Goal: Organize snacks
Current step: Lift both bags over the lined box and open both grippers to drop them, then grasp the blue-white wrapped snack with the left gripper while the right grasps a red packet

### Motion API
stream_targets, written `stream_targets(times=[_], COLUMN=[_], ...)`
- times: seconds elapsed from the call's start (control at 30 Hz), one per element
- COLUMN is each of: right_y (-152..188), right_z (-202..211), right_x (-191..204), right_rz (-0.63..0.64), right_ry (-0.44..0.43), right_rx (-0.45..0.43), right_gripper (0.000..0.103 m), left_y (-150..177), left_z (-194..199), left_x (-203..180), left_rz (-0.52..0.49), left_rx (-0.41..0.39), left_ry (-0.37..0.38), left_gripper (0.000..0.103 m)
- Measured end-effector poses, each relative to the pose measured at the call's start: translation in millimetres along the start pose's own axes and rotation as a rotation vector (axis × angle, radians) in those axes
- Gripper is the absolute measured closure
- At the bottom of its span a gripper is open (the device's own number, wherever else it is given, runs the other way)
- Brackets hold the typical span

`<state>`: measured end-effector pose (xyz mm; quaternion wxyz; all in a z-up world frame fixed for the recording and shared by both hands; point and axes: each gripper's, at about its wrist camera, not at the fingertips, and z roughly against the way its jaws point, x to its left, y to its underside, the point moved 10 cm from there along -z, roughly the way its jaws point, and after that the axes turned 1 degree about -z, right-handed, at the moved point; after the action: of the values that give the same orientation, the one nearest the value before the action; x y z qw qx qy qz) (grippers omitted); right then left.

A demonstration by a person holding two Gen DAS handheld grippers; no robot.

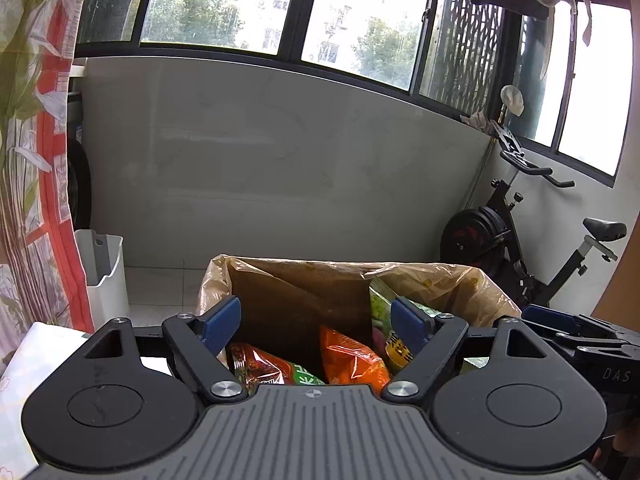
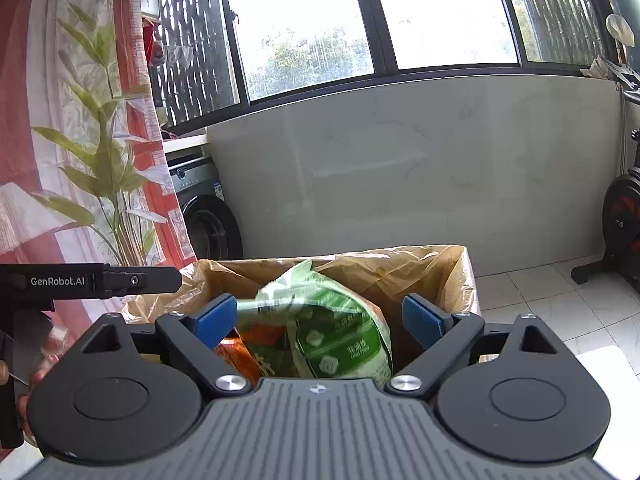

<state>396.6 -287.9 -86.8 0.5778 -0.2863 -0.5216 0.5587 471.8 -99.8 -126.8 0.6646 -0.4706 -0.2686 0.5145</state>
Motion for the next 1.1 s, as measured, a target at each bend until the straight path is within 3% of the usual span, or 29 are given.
stream_targets(times=[0.27, 0.57, 0.8, 1.1], right_y=[-1.9, 39.6, 119.4, 203.3], right_z=[40.0, 91.5, 106.8, 118.2], right_x=[2.7, 18.9, 2.3, -30.8], right_rz=[-0.055, -0.015, -0.021, -0.009], right_ry=[0.004, -0.006, 0.061, 0.160], right_rx=[-0.060, -0.068, 0.084, 0.305], right_gripper=[0.011, 0.011, 0.013, 0.031], left_y=[2.3, 53.5, 115.5, 163.1], left_z=[47.1, 97.1, 112.2, 118.2], left_x=[0.0, 21.6, 46.3, 55.0], left_rz=[-0.024, -0.007, 0.063, 0.111], left_rx=[-0.019, -0.001, 0.060, 0.142], left_ry=[-0.021, -0.048, -0.129, -0.177], left_gripper=[0.019, 0.019, 0.019, 0.020])
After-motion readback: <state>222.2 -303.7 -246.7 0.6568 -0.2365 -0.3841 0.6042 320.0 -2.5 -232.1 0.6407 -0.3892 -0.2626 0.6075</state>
